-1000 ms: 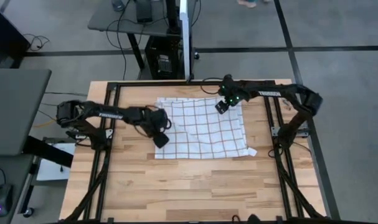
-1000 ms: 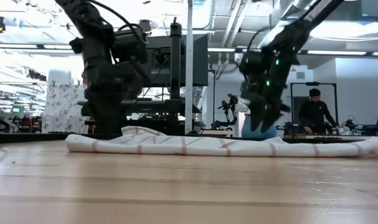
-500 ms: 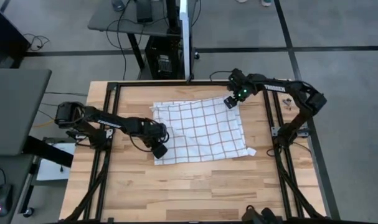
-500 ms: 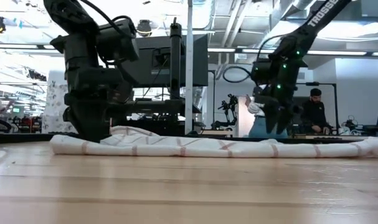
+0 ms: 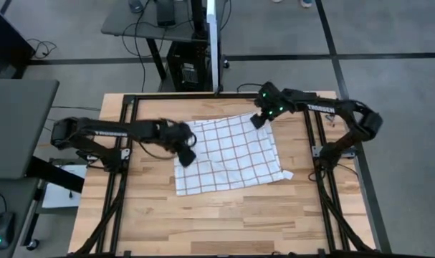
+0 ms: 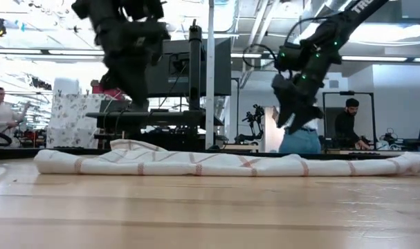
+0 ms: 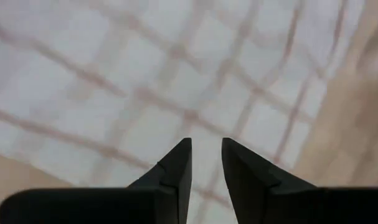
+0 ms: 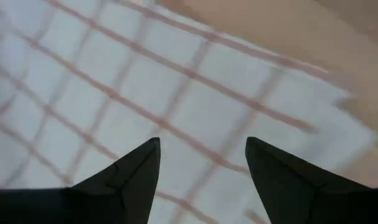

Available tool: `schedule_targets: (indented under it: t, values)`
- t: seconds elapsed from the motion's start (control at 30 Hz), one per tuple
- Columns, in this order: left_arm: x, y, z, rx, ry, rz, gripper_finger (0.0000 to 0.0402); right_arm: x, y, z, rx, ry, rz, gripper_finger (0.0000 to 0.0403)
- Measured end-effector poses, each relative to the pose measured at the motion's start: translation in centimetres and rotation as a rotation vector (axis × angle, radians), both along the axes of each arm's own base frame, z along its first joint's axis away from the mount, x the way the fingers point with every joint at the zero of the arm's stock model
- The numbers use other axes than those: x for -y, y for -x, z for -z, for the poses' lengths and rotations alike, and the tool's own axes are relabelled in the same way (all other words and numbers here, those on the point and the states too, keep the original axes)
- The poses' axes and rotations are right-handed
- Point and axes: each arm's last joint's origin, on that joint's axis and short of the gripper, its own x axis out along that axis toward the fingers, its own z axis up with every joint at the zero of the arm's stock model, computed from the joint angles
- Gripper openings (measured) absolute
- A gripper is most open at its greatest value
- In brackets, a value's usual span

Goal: Roll towel
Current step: Fold the white towel

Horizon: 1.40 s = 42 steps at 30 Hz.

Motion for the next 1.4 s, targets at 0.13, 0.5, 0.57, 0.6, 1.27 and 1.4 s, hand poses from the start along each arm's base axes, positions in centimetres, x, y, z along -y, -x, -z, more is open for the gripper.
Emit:
schedule_targets:
  t: [0.13,0.5,0.57,0.6,1.27,1.4]
  values:
    - [-3.5,0.5,0.2,-0.042,-0.06,-0.04,0.0072,-2.5,-2.3,1.4,-0.016,-0.031,-0.077,0.023]
    - [-11.8,0.5,6.0,-0.149,0.052,-0.128,0.0072,-9.4,-6.9,3.6,0.015,-0.061,-0.14,0.023]
    - [-12.5,0.1,7.1,-0.155,0.055,-0.138,0.0072,-10.2,-7.1,3.7,0.011,-0.056,-0.124,0.023]
    - [-12.8,-0.1,7.6,-0.155,0.056,-0.143,0.0072,-10.6,-7.2,3.7,0.011,-0.053,-0.12,0.023]
    - [-13.1,-0.6,8.8,-0.225,-0.087,0.162,0.0005,-11.3,-7.3,3.7,0.005,-0.033,-0.101,0.023]
    - [-13.5,-1.0,6.9,-0.19,-0.145,0.155,0.0001,-11.3,-7.3,3.6,0.0,-0.033,-0.102,0.023]
